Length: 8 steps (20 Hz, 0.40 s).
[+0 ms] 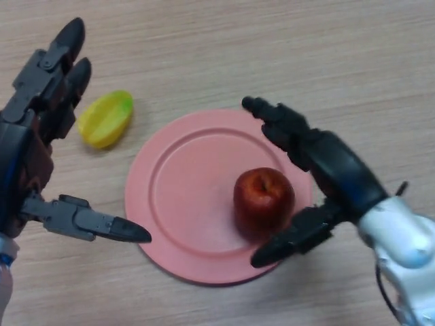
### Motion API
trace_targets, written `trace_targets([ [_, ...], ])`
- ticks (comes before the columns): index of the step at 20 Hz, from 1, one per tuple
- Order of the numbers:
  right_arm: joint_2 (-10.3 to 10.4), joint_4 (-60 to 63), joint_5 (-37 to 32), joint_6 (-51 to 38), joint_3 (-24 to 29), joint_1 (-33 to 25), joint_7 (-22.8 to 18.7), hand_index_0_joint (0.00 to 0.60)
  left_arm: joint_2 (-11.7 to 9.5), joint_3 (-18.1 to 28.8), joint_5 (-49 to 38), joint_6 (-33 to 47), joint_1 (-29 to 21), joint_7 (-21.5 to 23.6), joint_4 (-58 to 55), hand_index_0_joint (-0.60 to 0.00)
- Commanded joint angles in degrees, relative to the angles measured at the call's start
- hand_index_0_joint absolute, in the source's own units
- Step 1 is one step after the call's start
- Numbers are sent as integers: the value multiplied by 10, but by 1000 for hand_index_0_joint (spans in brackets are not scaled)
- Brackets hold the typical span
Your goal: Pick up the red apple and place it on the plate
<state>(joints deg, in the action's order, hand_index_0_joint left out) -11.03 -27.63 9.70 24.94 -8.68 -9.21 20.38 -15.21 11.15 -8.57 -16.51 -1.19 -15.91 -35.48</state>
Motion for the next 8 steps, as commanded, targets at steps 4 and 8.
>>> trace_targets([
  [4, -41, -102, -156, -107, 152, 39, -38, 0, -23, 42, -30, 56, -8, 10, -23, 0],
  [8, -50, -123, -209, -85, 184, 66, -54, 0, -23, 37, -23, 49, -5, 6, -28, 0],
])
